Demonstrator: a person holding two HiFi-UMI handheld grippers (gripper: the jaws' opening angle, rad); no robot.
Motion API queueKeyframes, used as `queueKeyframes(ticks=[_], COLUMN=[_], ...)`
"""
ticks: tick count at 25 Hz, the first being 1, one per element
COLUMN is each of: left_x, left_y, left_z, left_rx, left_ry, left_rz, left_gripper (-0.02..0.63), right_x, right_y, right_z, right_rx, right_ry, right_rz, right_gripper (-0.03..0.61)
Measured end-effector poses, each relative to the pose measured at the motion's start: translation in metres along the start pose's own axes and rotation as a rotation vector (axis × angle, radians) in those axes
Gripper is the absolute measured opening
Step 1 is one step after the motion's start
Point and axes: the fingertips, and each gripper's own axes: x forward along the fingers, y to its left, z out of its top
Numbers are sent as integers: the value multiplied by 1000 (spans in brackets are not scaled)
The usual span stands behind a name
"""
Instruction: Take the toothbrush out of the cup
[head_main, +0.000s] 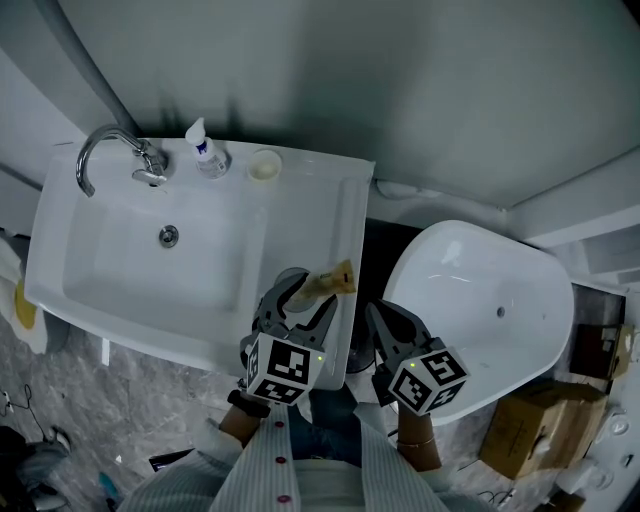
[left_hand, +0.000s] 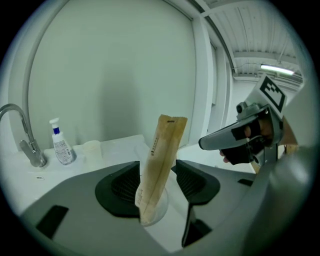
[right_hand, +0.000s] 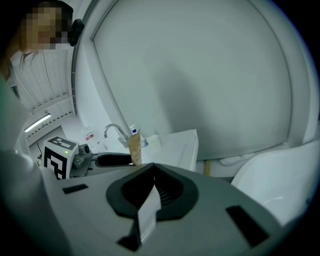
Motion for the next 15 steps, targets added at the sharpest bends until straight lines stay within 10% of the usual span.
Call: queueKeyframes(ticks=[15], left_x=[15], left_y=[7], left_z=[-6], left_rx=[57], left_ry=[62], left_rz=[125], left_gripper=[222], right_x=[-1], right_y=[-10], right_z=[-8], right_rx=[13], right_ry=[18], right_rz=[25], right_gripper=[12])
